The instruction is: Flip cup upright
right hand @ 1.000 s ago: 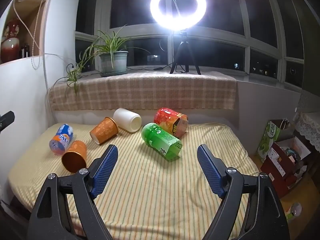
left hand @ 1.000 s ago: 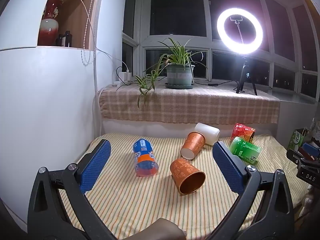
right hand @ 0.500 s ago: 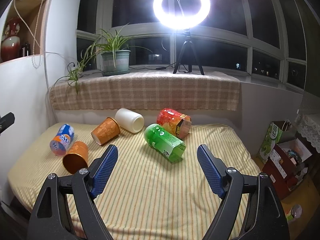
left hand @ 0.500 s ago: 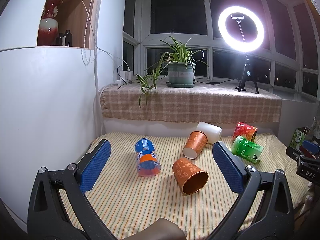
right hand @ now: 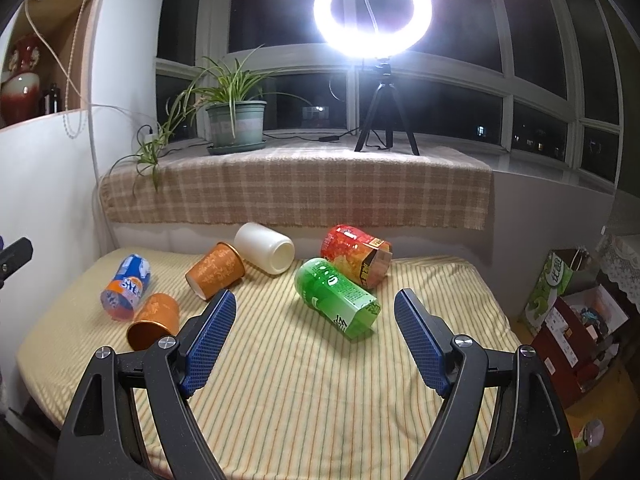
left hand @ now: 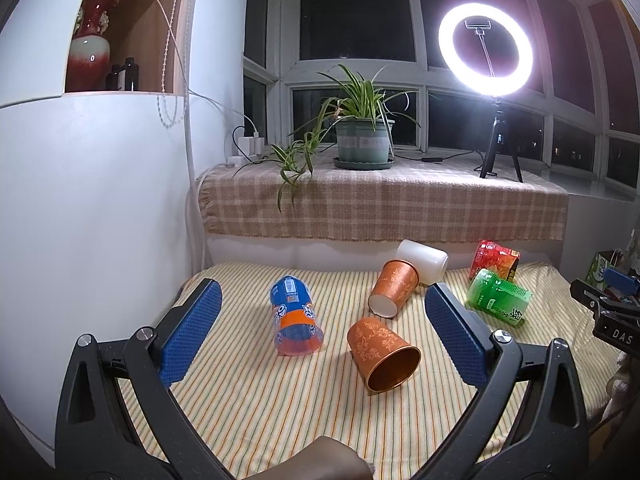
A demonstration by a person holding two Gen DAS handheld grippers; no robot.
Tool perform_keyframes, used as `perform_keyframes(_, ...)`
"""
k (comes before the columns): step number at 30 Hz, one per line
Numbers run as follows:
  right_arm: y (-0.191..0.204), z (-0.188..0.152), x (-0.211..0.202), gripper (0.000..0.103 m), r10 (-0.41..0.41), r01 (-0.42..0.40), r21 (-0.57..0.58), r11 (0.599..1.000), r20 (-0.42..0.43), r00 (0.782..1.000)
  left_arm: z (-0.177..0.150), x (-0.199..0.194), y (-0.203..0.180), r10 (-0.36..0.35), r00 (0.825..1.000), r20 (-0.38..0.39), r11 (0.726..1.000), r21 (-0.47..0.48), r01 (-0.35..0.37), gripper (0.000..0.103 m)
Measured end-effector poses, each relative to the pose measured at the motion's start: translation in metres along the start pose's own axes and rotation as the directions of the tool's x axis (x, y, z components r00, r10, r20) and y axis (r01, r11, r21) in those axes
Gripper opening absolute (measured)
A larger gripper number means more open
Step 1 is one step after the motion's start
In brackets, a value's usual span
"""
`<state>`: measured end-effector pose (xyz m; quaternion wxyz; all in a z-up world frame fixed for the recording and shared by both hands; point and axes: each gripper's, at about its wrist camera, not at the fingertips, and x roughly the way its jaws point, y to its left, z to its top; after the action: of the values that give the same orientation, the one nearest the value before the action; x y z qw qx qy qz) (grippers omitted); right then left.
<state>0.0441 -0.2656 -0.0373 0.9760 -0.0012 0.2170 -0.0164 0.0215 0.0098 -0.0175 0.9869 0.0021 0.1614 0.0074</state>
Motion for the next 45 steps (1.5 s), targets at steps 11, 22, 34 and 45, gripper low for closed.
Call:
perform_keyframes(11,0.003,0.008,0.005,0.081,0.002,-0.002,-0.006,1.000,-0.002,1.000,0.006,0.001,-0.003,-0.002,1.000,-0.009,1.000,-0.003,0.002,0.103)
perform_keyframes(22,0.005,0.008,0.004,0.081,0.004,-0.004,-0.011,1.000,-0.003,1.000,0.012,0.003,-0.005,0.000,1.000,-0.010,1.000,-0.003,0.000,0.103)
perform_keyframes(34,0.011,0.007,0.000,0.081,0.009,-0.009,-0.017,1.000,-0.003,1.000,0.013,0.003,-0.005,0.002,1.000,-0.012,1.000,-0.008,-0.002,0.103)
perform_keyframes(45,0.024,0.007,0.007,0.081,0.028,-0.029,-0.029,0.999,-0.021,0.999,0.007,0.005,0.014,0.005,1.000,-0.026,1.000,-0.030,-0.006,0.103)
